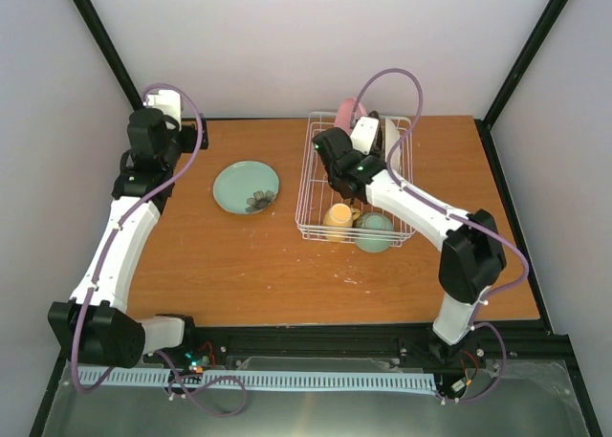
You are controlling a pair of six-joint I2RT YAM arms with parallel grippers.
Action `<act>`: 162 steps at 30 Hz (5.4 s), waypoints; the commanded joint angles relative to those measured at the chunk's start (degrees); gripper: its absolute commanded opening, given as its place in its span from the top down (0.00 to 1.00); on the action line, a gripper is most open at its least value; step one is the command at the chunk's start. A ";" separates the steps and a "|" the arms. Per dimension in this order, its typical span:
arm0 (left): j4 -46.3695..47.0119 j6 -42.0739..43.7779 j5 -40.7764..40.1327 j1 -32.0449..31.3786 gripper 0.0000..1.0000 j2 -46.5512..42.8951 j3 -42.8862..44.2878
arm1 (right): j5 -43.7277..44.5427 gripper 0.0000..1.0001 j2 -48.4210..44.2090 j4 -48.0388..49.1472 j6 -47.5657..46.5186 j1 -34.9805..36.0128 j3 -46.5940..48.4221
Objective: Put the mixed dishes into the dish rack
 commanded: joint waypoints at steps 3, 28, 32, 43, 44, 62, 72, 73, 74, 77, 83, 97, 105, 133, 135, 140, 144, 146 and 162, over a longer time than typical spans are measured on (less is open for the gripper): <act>-0.58 2.12 -1.65 -0.10 0.00 -0.15 2.25 | 10.95 0.97 4.30 -7.05 5.86 0.97 4.99; -0.32 2.63 -2.12 -0.10 0.00 0.12 1.76 | 9.36 0.97 18.34 -15.90 14.32 0.69 13.94; -0.33 2.56 -1.91 -0.10 0.00 0.85 1.84 | 7.79 0.97 19.75 -17.41 15.85 0.24 14.30; -0.58 2.44 -1.35 -0.10 0.00 1.41 1.61 | 2.96 0.82 24.05 -20.55 17.58 0.24 16.17; -0.67 2.45 -1.50 -0.10 0.00 1.52 1.72 | 2.77 0.79 24.29 -20.89 17.70 0.23 16.60; -1.83 2.00 -1.94 -0.10 0.00 1.96 2.72 | 3.65 0.80 21.29 -21.17 17.83 0.49 14.61; -2.10 1.94 -2.56 -0.09 0.00 2.60 2.29 | 5.80 0.41 18.01 -22.63 19.44 0.48 13.99; -2.14 1.93 -2.55 -0.10 0.00 2.66 2.32 | 5.86 0.39 17.62 -22.16 19.23 0.48 13.64; -2.17 1.85 -2.60 -0.10 0.00 2.68 2.28 | 5.64 0.38 16.72 -21.45 18.79 0.48 13.06; -2.10 1.35 -2.06 -0.10 0.00 2.57 2.19 | 4.60 0.37 13.89 -18.20 16.85 0.64 10.80; -0.96 -1.60 3.42 0.33 0.00 2.81 0.60 | 0.10 0.21 5.59 -8.78 10.21 0.84 4.45; -7.16 -4.51 36.94 14.15 0.00 12.71 0.25 | -5.15 0.14 -10.26 0.91 0.26 0.75 -2.76; -15.57 -0.71 39.79 18.88 0.13 28.46 2.53 | -4.73 0.13 -17.51 7.12 -5.79 0.30 -6.70; -20.63 4.45 58.77 21.32 0.61 48.55 7.83 | -14.16 0.13 -18.75 10.17 -8.38 -5.71 -8.66; -20.27 4.19 60.53 21.33 0.60 49.41 8.41 | -14.32 0.13 -18.82 10.22 -8.42 -5.76 -8.63; -19.87 3.25 65.41 21.34 0.59 52.43 10.99 | -14.62 0.14 -18.54 10.43 -8.41 -5.83 -8.65; -19.23 2.38 67.63 21.34 0.60 54.95 12.68 | -14.69 0.14 -18.26 10.30 -8.55 -5.84 -8.47; -19.23 2.15 68.13 21.24 0.62 56.26 13.33 | -14.53 0.14 -18.28 10.30 -8.75 -5.84 -8.37; -19.33 2.32 71.17 19.40 0.99 55.77 14.31 | -15.52 0.14 -17.35 11.16 -9.57 -5.93 -8.75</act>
